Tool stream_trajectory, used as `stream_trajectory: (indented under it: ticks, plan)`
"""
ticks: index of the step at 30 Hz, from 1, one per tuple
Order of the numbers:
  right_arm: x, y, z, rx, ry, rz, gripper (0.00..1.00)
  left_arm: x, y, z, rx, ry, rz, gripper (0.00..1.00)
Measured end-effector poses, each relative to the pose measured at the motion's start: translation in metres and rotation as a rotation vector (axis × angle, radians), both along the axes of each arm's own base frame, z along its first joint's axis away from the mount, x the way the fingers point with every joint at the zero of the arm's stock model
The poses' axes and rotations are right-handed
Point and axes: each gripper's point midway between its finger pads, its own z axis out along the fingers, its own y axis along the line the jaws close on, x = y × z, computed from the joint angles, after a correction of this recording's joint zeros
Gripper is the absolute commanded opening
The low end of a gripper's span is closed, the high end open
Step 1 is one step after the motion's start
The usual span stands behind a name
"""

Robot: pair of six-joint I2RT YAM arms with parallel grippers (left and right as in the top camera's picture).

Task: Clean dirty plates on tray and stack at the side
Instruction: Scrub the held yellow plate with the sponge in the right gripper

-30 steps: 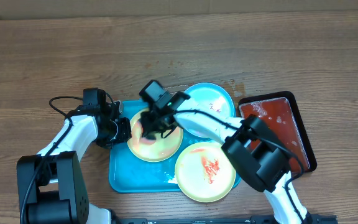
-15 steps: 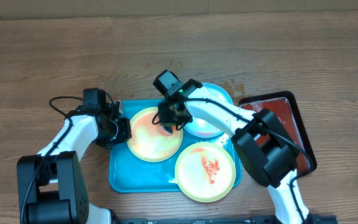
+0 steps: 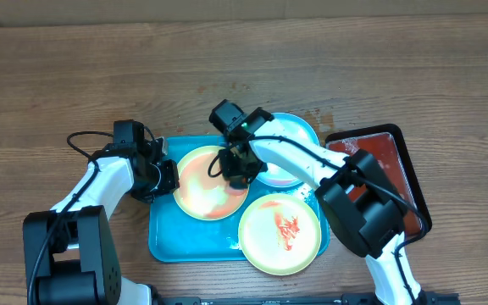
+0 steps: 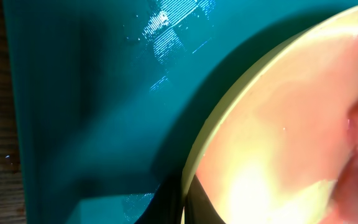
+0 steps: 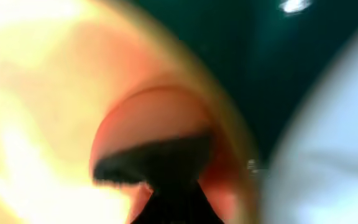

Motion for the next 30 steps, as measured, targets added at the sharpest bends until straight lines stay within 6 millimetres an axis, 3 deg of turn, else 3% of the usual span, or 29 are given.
stream_trajectory:
  ticks: [8, 12, 17, 23, 26, 30]
  plan:
    - [-0.062, 0.061, 0.003, 0.145, 0.079, 0.17, 0.04, 0.0, 0.0, 0.0, -0.001, 0.002, 0.007, 0.04]
    - [-0.068, 0.067, 0.005, 0.176, 0.103, 0.181, 0.04, 0.0, 0.0, 0.0, -0.003, 0.005, 0.017, 0.04]
    - [-0.055, 0.06, 0.002, 0.17, 0.092, 0.152, 0.04, 0.0, 0.0, 0.0, -0.003, 0.006, 0.021, 0.04]
    - [-0.023, 0.025, 0.004, 0.033, 0.02, 0.097, 0.04, 0.0, 0.0, 0.0, -0.005, 0.006, 0.023, 0.04]
    - [0.004, 0.0, 0.017, -0.068, -0.05, 0.069, 0.04, 0.0, -0.001, 0.0, -0.007, 0.005, 0.023, 0.04]
    - [0.036, -0.004, 0.057, -0.095, -0.157, 0.051, 0.04, 0.0, -0.001, 0.0, -0.007, 0.005, 0.023, 0.04]
